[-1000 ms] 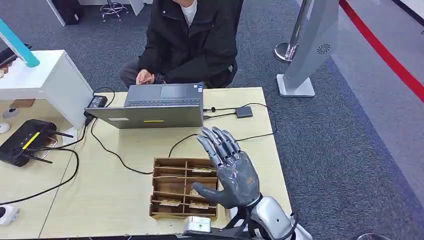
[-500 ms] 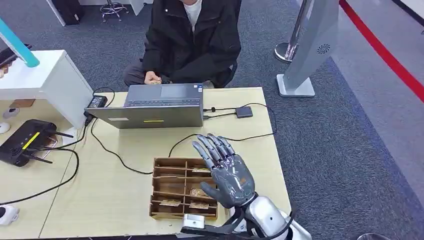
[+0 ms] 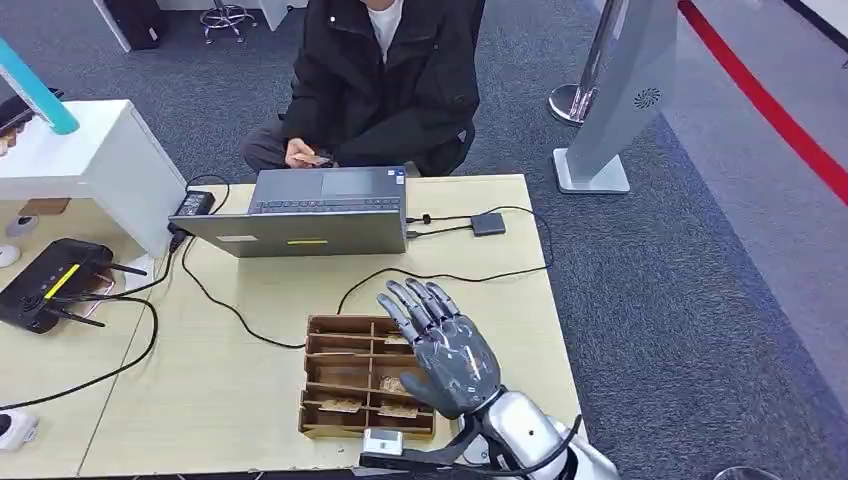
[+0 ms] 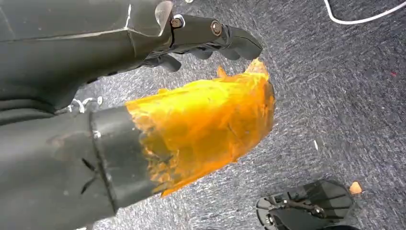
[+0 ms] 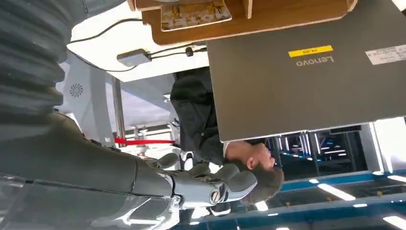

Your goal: Pass the card to the sensor for recognition and then transmit it.

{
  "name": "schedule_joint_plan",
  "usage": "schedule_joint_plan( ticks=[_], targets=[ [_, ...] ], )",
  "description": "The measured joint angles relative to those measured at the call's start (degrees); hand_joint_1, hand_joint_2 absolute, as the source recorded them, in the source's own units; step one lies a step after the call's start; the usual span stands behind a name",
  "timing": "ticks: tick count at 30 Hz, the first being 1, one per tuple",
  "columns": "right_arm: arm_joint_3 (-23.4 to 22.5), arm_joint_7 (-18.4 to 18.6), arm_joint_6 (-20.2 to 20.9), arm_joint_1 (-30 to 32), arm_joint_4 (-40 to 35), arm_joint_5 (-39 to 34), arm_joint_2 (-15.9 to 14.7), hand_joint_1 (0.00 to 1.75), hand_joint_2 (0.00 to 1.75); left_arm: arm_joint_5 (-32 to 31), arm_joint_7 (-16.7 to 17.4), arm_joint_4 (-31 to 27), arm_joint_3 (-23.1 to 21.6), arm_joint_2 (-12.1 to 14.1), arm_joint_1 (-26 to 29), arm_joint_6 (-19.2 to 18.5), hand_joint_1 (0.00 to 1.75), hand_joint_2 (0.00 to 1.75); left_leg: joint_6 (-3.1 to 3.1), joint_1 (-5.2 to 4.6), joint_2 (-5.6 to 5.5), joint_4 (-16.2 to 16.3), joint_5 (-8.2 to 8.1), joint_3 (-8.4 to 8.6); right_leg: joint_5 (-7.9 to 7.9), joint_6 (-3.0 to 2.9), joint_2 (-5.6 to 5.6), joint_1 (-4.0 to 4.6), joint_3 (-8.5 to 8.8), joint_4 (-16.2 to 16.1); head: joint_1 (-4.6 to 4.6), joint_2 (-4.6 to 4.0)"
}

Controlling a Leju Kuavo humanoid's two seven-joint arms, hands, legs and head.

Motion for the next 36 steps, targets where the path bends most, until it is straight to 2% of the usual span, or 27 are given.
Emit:
schedule_joint_plan(
  ticks=[16, 36],
  targets=[
    [0.8, 0.2, 1.4, -0.8, 1.3, -1.3, 0.1, 0.0, 1.75, -0.7, 0.3, 0.0, 0.0, 0.0, -0.1, -0.2, 0.0, 0.0, 0.0, 0.0, 0.0, 0.0, 0.0, 0.0, 0.0, 0.0, 0.0, 0.0, 0.0, 0.0, 0.0, 0.0],
    [0.9, 0.7, 1.9, -2.1, 8.2, -1.7, 1.5, 0.0, 1.75, -1.9, 0.7, 0.0, 0.0, 0.0, -0.2, -0.3, 0.0, 0.0, 0.0, 0.0, 0.0, 0.0, 0.0, 0.0, 0.0, 0.0, 0.0, 0.0, 0.0, 0.0, 0.0, 0.0]
  ],
)
